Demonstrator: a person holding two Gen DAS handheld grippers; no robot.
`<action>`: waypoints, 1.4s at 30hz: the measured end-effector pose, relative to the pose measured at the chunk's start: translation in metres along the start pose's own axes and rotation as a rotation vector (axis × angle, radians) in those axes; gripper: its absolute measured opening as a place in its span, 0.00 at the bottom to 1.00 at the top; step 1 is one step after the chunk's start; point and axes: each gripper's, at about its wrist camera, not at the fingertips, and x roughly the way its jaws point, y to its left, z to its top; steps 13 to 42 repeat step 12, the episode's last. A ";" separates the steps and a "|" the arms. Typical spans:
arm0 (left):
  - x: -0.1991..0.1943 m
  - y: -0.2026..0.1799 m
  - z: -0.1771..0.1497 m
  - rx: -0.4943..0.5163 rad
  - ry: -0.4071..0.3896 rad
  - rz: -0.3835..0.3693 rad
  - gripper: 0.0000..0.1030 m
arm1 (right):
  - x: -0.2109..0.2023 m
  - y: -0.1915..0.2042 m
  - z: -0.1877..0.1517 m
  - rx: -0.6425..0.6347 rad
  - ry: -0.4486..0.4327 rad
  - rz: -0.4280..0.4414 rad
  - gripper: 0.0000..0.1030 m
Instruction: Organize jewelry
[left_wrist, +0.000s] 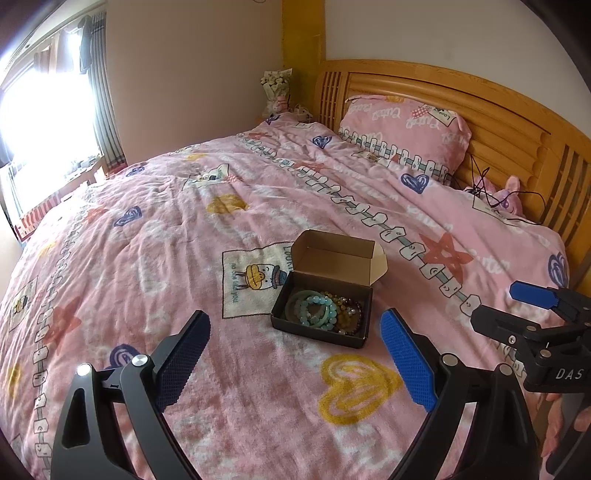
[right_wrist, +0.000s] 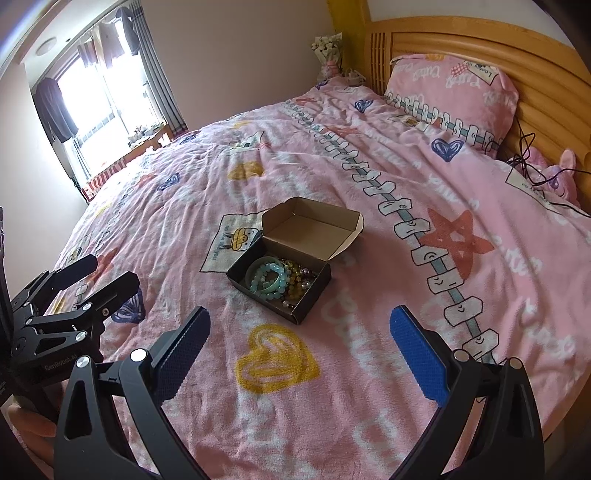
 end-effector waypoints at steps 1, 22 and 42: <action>0.000 0.000 0.000 -0.002 0.002 0.001 0.89 | 0.000 0.000 0.000 -0.002 0.000 0.001 0.93; -0.001 0.000 0.001 0.002 0.017 0.002 0.89 | -0.002 0.002 -0.002 -0.002 -0.002 0.000 0.93; -0.001 0.000 0.001 0.002 0.017 0.002 0.89 | -0.002 0.002 -0.002 -0.002 -0.002 0.000 0.93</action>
